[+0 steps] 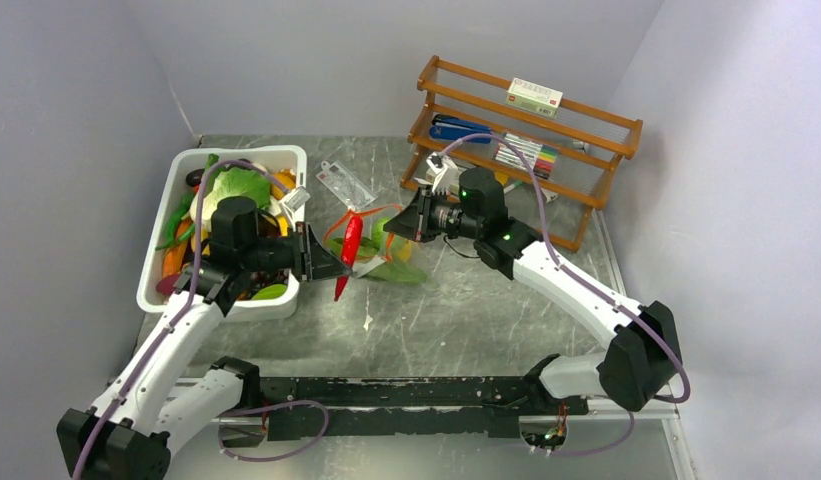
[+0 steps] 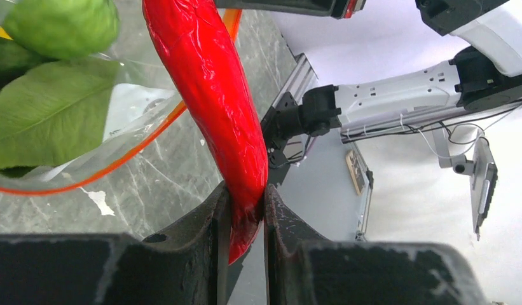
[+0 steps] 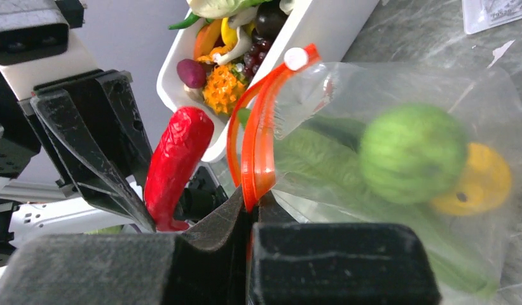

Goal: Place the food in the zip-top bag and seal the zipper
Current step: Place the fake vegetable in the zipper food storage bag.

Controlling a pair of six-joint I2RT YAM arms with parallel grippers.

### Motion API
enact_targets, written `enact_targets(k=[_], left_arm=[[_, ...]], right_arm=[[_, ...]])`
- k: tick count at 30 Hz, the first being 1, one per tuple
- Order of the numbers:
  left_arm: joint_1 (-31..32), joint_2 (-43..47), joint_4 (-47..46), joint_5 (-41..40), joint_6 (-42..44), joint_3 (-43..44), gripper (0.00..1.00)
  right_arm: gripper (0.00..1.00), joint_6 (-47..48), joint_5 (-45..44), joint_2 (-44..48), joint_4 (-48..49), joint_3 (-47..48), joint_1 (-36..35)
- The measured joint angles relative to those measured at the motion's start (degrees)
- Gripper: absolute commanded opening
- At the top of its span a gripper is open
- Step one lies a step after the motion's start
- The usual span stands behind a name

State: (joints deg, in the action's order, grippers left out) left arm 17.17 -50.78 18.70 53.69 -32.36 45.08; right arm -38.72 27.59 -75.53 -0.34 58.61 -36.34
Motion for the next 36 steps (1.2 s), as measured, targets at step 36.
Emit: enact_targets(k=[36], left_arm=[[1.66, -15.43, 15.69, 5.11, 5.79, 6.97, 0.23]], right_arm=[[0.0, 13.35, 4.46, -1.49, -5.42, 2.73, -7.98]])
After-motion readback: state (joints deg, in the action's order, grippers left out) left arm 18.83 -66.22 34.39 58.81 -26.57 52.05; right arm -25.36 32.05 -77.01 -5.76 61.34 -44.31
